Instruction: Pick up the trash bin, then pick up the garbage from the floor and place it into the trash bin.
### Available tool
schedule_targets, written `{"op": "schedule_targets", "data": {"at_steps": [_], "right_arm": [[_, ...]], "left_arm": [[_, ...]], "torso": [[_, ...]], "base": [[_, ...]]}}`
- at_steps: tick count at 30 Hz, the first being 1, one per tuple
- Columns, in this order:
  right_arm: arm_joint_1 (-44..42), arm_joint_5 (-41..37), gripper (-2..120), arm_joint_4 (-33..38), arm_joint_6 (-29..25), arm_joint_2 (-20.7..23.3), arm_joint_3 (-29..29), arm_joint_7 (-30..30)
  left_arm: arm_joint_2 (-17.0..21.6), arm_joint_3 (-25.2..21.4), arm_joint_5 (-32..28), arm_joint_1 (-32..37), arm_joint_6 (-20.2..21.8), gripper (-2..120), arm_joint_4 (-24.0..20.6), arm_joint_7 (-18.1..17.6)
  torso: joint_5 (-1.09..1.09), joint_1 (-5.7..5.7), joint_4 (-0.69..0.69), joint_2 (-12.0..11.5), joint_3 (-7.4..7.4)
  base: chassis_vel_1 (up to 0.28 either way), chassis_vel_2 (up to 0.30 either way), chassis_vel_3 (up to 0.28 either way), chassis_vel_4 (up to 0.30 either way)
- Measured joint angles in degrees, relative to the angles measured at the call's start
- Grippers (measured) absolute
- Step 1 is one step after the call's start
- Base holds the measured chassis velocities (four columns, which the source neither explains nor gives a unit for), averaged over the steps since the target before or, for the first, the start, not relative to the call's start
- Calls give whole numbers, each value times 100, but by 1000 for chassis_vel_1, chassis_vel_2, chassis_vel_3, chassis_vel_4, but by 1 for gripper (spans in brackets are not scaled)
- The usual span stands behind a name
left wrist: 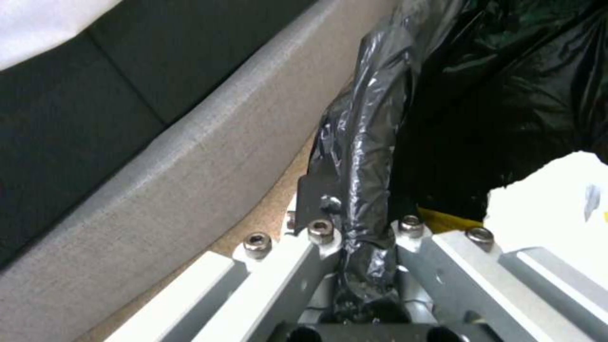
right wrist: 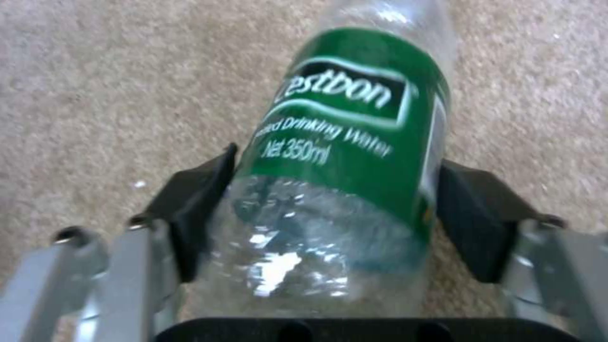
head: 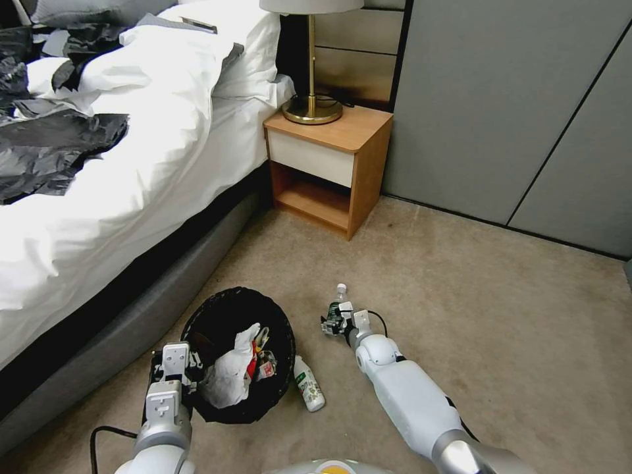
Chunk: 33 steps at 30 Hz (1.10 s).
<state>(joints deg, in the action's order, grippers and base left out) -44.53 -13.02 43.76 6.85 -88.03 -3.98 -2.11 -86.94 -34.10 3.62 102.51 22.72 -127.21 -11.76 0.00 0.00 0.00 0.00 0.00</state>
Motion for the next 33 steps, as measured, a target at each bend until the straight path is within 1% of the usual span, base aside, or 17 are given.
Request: {"op": "schedule_targets", "data": {"at_steps": [1, 2, 4, 5, 7, 9, 11, 15, 20, 23, 24, 26, 27, 28, 30, 32, 33], "right_arm": [[-12, 1, 64, 16, -3, 12, -7, 17], [-12, 1, 64, 16, -3, 12, -7, 17], [-27, 3, 55, 36, -14, 34, -13, 33], [-27, 3, 55, 36, -14, 34, -13, 33], [-35, 10, 44, 42, -30, 61, -19, 48], [-37, 12, 42, 42, -40, 69, -21, 51], [-42, 25, 35, 47, -67, 89, -27, 63], [-46, 37, 28, 57, -97, 104, -35, 70], [-99, 59, 28, 152, -144, 133, -41, 124], [-275, 59, 28, 594, -222, 295, -23, 181], [-275, 59, 28, 594, -222, 295, -23, 181], [-454, 51, 28, 1092, -303, 457, -9, 169], [-599, -13, 28, 1554, -412, 593, 2, 82], [-599, -13, 28, 1554, -412, 593, 2, 82], [-794, -152, 28, 2313, -681, 770, 16, -171], [-1017, -242, 28, 3356, -1433, 974, 45, -863], [-1017, -242, 28, 3356, -1433, 974, 45, -863]], "left_arm": [[1, 6, 0, -3, 0, 0, 0, 1], [1, 6, 0, -3, 0, 0, 0, 1], [2, 13, 0, -7, -1, 0, 0, 2], [2, 13, 0, -7, -1, 0, 0, 2], [5, 19, 0, -10, -1, 0, 0, 3], [6, 19, 0, -10, -3, 0, 0, 4], [8, 17, 0, -13, -8, 0, 0, 4], [8, 17, 0, -19, -11, 0, 0, 6], [10, 18, -1, -20, -13, 0, -5, 9], [37, -8, -25, -19, -13, 0, -28, 10], [37, -8, -25, -19, -13, 0, -28, 10], [59, -15, -37, -27, -13, 0, -29, 12], [71, -15, -45, -38, -13, 0, -29, 14], [71, -15, -45, -38, -13, 0, -29, 14], [81, -6, -53, -59, -13, 0, -27, 19], [92, 19, -58, -85, -13, 0, -9, 23], [92, 19, -58, -85, -13, 0, -9, 23]], "torso": [[0, 0, 0, 0, 0], [0, 0, 0, 0, 0], [0, 0, 0, 0, 0], [0, 0, 0, 0, 0], [0, 0, 0, 0, 0], [0, 0, 0, 0, 0], [0, 0, 0, 0, 0], [0, 0, 0, 0, 0], [0, 0, 0, 0, 0], [1, 0, 0, 0, 0], [1, 0, 0, 0, 0], [0, 0, -1, 0, 0], [1, 0, -1, 0, 0], [1, 0, -1, 0, 0], [-1, 0, -1, 0, 0], [0, -1, -1, 0, 0], [0, -1, -1, 0, 0]], "base": [[0, 0, 0, 0], [0, 0, 0, 0], [0, 0, 0, 0], [0, 0, 0, 0], [0, 0, 0, 0], [0, 0, 0, 0], [0, 0, 0, 0], [0, 0, 0, 0], [0, 0, 0, 0], [0, 0, 0, 0], [0, 0, 0, 0], [0, 0, 0, 0], [0, 0, 0, 0], [0, 0, 0, 0], [0, 0, 0, 0], [0, 0, 0, 0], [0, 0, 0, 0]]}}
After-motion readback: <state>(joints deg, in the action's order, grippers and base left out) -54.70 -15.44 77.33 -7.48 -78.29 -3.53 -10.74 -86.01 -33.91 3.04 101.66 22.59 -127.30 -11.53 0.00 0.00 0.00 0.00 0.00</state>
